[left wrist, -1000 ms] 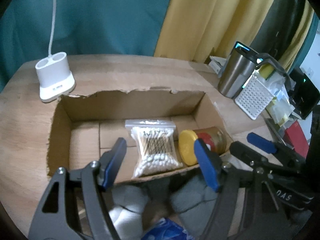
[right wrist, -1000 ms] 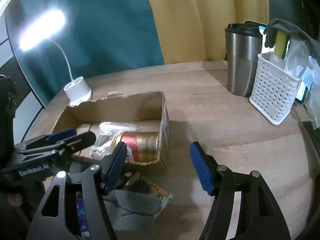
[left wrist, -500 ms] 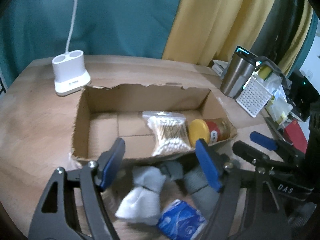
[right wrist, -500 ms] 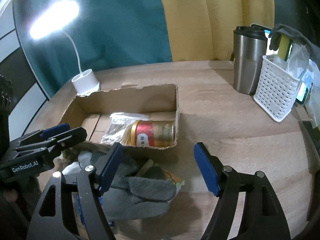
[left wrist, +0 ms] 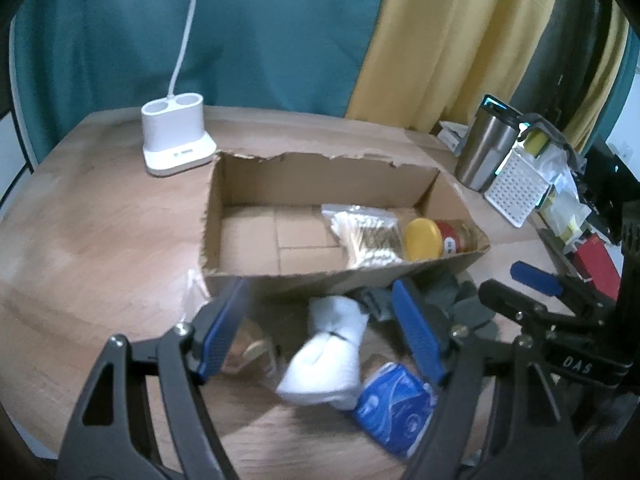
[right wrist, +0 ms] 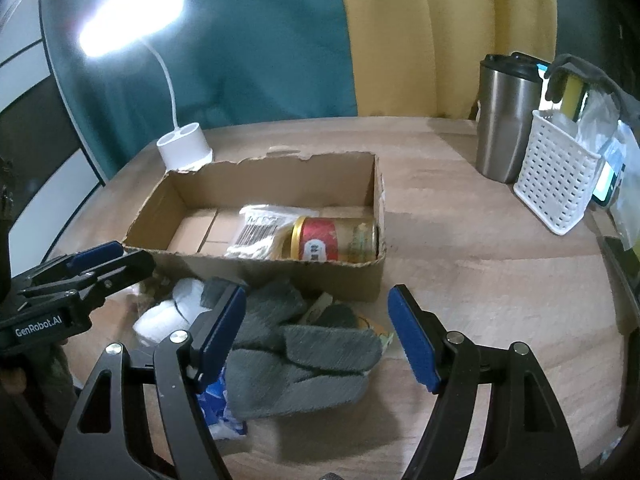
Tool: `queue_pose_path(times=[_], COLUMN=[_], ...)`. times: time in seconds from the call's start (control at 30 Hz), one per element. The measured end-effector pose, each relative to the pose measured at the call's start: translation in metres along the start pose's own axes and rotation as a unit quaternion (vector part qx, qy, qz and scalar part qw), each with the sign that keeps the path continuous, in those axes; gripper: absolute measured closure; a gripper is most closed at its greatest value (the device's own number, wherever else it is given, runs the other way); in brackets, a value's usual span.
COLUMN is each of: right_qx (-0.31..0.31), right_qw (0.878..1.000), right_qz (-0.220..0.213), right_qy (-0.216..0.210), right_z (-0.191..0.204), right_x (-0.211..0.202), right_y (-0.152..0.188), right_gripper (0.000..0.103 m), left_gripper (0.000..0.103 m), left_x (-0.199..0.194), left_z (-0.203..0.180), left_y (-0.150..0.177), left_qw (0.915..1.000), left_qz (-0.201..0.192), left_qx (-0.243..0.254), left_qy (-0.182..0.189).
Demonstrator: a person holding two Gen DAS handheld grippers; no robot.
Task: Organize objects
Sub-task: 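Move the right gripper to the gray gloves while the left gripper moves to the clear food bag, then close the right gripper on the gray gloves while the left gripper grasps the clear food bag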
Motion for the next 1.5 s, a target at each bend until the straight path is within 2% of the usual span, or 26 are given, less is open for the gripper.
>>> queue_pose_path(times=[0.6,0.87,1.03,1.2,1.5], right_qx=[-0.013,-0.02,-0.023,-0.031,-0.061], right_qw=[0.999,0.999,0.998,0.998,0.996], right_qz=[0.031,0.043,0.05,0.052,0.055], right_qy=[-0.004,-0.004,-0.001,0.008,0.032], right_z=[0.017,0.023,0.023,0.022,0.025], right_x=[0.02,0.029,0.035,0.039,0.04], right_y=[0.02,0.023,0.027,0.027,0.03], right_gripper=[0.026,0.026,0.026,0.026,0.026], left_gripper=[0.027,0.027,0.026,0.026,0.026], left_x=[0.009,0.005,0.024,0.042,0.049], left_z=[0.045,0.056,0.063,0.059,0.055], left_y=[0.026,0.025,0.034,0.041,0.041], left_qw=[0.9988,0.9975,0.9964,0.9961,0.9956], left_qz=[0.019,0.008,0.035,0.055,0.056], left_qx=[-0.028,-0.011,-0.008,-0.001,0.011], left_qy=[-0.036,-0.069,-0.077,-0.07,-0.075])
Point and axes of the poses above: each gripper's, at about its wrist camera, not at the fingertips, and x roughly the way its jaws point, z to its left, y to its underside, the point moved 8 cm from there along x, roughly the way its jaws point, and after that the axes turned 8 degrees about z, right-handed, at the moved point
